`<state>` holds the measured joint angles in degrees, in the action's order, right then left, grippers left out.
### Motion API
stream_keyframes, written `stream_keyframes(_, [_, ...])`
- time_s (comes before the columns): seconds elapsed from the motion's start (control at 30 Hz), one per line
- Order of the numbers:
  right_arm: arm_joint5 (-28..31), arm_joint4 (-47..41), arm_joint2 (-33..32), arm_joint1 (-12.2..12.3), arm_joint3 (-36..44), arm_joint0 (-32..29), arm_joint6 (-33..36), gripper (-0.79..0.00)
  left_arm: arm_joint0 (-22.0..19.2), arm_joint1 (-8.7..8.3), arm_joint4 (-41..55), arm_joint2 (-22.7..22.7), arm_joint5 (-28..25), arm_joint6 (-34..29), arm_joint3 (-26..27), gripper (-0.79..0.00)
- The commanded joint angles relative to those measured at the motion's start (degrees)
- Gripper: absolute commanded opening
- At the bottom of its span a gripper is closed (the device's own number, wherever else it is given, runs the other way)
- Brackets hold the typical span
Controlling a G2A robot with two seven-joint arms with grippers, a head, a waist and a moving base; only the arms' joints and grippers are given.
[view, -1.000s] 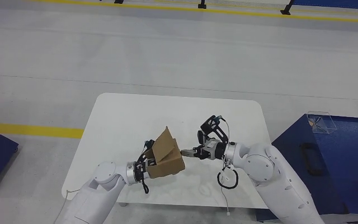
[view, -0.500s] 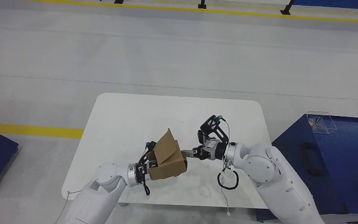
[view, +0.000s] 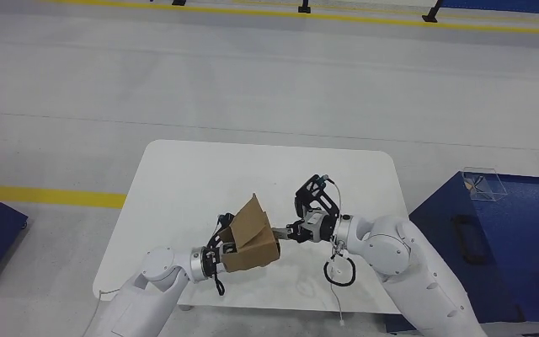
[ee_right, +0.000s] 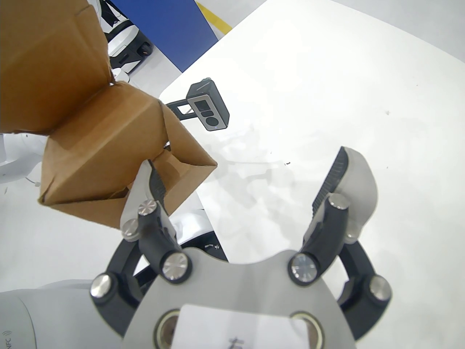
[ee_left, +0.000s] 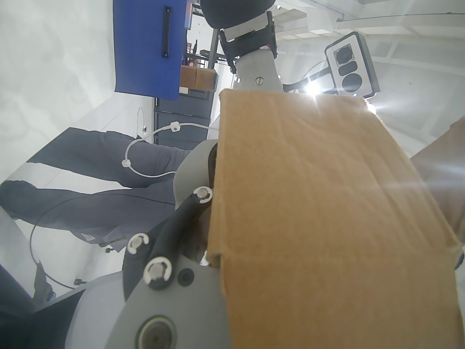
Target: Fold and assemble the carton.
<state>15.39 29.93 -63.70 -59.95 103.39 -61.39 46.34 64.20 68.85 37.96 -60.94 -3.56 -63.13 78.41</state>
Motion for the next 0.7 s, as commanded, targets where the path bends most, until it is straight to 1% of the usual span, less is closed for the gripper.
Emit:
stream_keyframes(0.0, [0.06,-0.05,0.2,-0.07,-0.25,0.22,-0.14,0.0,0.0,-0.01,0.05,-0.09,-0.02,-0.03,-0.02,-0.785])
stream_keyframes(0.17, [-0.04,-0.31,-1.47,0.05,-0.32,-0.31,-2.47,0.0,-0.11,-0.01,0.2,-0.1,0.1,-0.09,-0.18,-0.785])
stream_keyframes(0.33, [-0.17,-0.53,-4.2,0.57,-0.91,-1.93,-1.74,0.0,-0.24,0.02,0.58,-0.14,0.15,-0.28,-0.41,-0.785])
stream_keyframes(0.47, [-0.31,0.06,-3.52,0.58,-1.32,-2.91,-1.1,0.0,-0.41,0.07,0.62,0.01,0.07,-0.29,-0.65,-0.785])
stream_keyframes(0.67, [0.65,-1.57,-1.88,0.27,-1.54,-2.95,-1.6,0.0,-0.61,0.22,0.64,0.52,0.0,-0.19,-0.88,-0.785])
